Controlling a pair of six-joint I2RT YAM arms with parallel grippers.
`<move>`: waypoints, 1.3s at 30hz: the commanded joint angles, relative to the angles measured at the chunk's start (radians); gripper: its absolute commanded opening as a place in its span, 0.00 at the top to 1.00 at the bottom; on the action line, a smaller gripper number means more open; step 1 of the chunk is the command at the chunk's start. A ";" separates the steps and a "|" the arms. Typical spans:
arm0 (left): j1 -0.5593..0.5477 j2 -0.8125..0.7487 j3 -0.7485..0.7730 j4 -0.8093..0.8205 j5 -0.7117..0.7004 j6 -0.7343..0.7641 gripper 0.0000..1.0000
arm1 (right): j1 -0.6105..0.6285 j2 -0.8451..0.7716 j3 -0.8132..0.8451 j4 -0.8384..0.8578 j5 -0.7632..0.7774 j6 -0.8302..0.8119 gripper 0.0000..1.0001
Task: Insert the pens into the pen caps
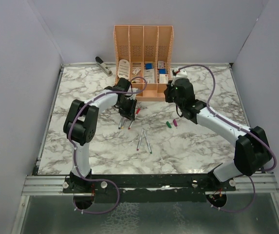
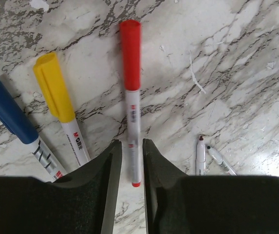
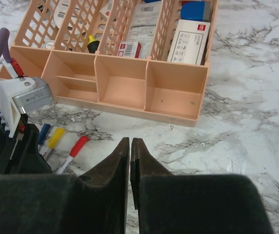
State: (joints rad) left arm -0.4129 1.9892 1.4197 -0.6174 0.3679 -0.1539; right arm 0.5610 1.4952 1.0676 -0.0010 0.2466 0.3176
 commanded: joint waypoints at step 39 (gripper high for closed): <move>-0.216 -0.331 -0.228 0.005 -0.020 -0.150 0.72 | -0.256 -0.003 -0.124 -0.083 -0.121 0.225 0.51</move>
State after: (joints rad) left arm -0.6010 1.7264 1.1969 -0.6170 0.3500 -0.2520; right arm 0.3046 1.4990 0.9463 -0.0639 0.0742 0.5854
